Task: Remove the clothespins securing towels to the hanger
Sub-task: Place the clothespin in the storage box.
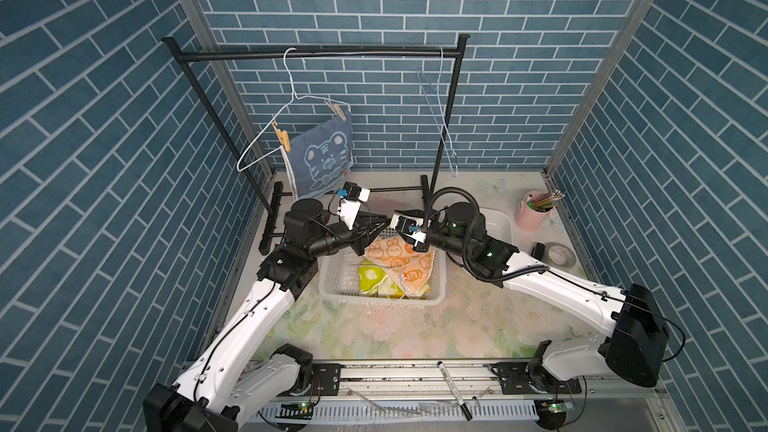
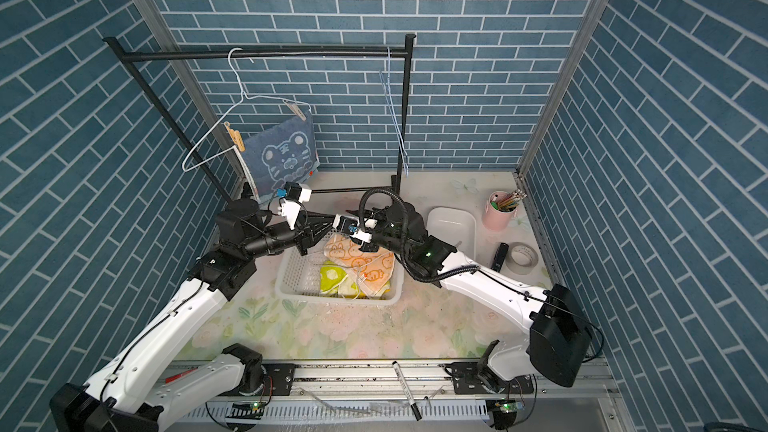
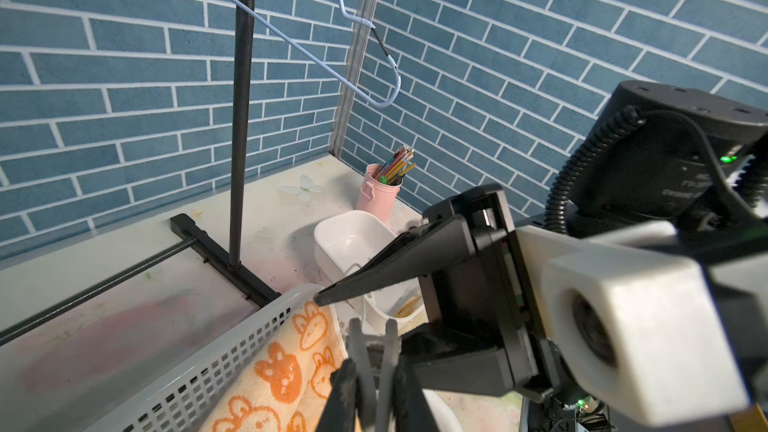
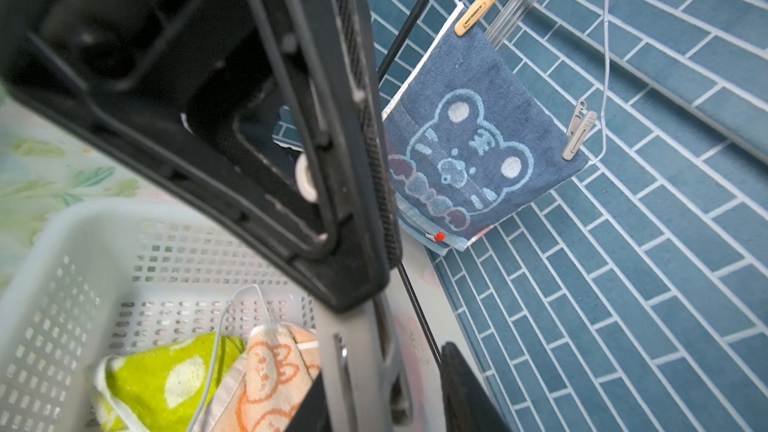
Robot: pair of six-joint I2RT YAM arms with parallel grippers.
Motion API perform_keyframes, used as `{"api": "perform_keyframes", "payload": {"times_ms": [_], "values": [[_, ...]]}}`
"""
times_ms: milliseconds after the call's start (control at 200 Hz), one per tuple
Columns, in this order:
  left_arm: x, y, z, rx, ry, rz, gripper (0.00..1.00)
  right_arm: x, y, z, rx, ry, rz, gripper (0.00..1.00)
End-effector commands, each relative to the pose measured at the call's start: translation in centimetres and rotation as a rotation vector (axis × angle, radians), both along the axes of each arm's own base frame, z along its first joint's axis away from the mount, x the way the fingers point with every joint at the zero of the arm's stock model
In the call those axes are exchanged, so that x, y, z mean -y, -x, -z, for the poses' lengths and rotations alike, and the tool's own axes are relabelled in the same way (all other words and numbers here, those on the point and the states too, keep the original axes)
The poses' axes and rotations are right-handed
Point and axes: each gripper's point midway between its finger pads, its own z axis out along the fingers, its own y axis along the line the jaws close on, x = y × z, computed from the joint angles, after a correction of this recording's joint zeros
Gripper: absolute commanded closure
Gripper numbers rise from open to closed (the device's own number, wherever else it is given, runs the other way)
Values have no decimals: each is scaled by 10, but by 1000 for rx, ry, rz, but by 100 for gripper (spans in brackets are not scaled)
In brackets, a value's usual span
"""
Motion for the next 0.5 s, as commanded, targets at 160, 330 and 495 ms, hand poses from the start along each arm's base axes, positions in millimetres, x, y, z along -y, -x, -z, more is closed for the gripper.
{"api": "perform_keyframes", "payload": {"times_ms": [160,330,495], "values": [[2,-4,-2,1,26,0,81,0,5,-20,-9,-69,-18,93],[-1,-3,-16,47,45,-13,58,15,0,-9,-13,-37,50,100],[-9,-3,-25,99,45,-63,43,40,-7,10,-50,30,149,100]]}}
